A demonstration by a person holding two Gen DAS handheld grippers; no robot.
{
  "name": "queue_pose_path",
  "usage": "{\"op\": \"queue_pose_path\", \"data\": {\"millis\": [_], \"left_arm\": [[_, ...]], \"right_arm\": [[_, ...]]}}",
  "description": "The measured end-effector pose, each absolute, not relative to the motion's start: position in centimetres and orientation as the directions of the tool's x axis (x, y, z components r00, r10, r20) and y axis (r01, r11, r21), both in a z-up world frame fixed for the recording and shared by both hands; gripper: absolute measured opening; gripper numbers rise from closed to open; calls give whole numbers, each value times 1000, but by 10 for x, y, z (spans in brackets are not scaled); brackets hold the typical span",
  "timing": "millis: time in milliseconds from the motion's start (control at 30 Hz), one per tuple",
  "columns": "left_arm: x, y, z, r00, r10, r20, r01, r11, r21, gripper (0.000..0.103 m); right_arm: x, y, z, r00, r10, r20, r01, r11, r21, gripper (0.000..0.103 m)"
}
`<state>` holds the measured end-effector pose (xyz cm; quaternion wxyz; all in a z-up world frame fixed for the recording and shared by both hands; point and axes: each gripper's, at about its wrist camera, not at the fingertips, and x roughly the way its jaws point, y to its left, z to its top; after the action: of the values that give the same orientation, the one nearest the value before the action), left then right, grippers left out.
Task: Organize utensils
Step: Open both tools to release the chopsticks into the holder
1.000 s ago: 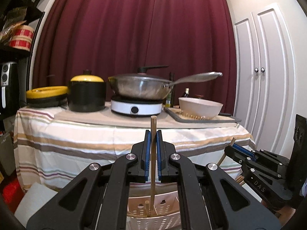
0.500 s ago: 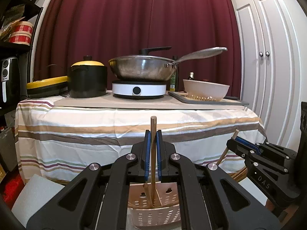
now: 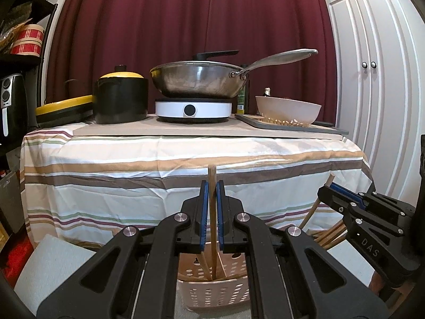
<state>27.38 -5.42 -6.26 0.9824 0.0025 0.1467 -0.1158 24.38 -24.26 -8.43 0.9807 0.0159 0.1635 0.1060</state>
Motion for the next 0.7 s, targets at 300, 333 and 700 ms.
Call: {"op": "queue_pose_path", "data": {"millis": [300, 333, 700], "left_arm": [[276, -52, -64, 930, -225, -291, 226, 974, -31, 34], [276, -52, -65, 930, -224, -292, 225, 974, -30, 36], [275, -50, -64, 932, -221, -286, 221, 975, -35, 67]], "right_arm": [[244, -240, -86, 924, 212, -318, -205, 977, 57, 18], [243, -240, -85, 926, 210, -315, -203, 978, 57, 25], [239, -241, -83, 936, 203, -287, -194, 979, 62, 58]]}}
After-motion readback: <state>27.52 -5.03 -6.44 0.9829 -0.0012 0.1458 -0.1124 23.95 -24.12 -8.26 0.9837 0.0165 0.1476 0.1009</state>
